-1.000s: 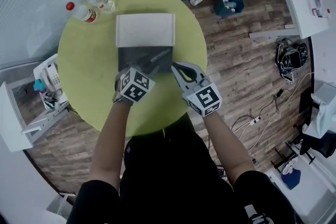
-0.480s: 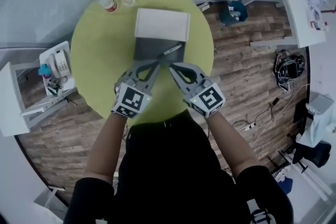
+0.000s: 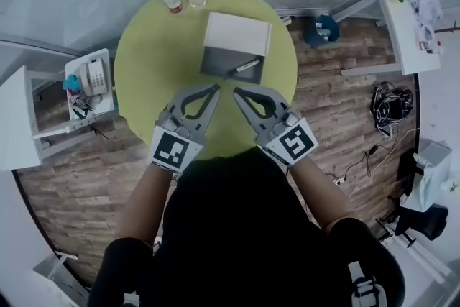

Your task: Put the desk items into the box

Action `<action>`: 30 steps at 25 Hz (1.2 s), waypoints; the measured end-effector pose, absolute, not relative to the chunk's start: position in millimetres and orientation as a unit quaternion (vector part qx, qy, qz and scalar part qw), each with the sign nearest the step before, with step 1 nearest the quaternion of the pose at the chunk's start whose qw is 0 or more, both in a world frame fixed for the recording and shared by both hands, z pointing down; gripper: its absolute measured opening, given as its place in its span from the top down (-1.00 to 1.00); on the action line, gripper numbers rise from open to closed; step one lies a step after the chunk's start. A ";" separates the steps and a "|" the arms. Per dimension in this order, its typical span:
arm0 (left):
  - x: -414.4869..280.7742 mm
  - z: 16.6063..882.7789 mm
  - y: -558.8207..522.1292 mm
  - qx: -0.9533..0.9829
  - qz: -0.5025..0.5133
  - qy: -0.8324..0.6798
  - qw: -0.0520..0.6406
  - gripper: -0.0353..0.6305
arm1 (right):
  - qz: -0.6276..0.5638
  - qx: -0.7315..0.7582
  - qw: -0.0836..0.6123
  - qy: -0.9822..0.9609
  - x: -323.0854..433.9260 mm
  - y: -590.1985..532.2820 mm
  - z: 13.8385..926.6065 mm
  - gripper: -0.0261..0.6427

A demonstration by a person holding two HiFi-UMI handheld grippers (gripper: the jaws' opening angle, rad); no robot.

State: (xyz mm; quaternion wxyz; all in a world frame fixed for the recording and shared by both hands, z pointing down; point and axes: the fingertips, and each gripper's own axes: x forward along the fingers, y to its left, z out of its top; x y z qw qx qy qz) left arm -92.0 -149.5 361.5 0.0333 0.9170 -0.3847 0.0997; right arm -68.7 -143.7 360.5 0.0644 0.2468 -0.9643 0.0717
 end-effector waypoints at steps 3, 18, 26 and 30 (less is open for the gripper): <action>-104.6 338.3 -138.8 0.909 0.072 -0.411 0.016 0.86 | 0.057 0.241 0.059 -0.967 -77.4 -136.6 340.4 0.87; -134.3 311.4 -109.4 0.886 0.030 -0.462 0.018 0.86 | 0.041 0.214 0.046 -0.975 -104.1 -115.9 313.3 0.87; -132.3 311.9 -109.7 0.886 0.040 -0.462 0.016 0.86 | 0.045 0.211 0.041 -0.976 -103.5 -113.5 312.7 0.87; -132.6 312.8 -112.5 0.885 0.037 -0.464 0.015 0.86 | 0.043 0.212 0.045 -0.975 -103.1 -117.3 314.8 0.87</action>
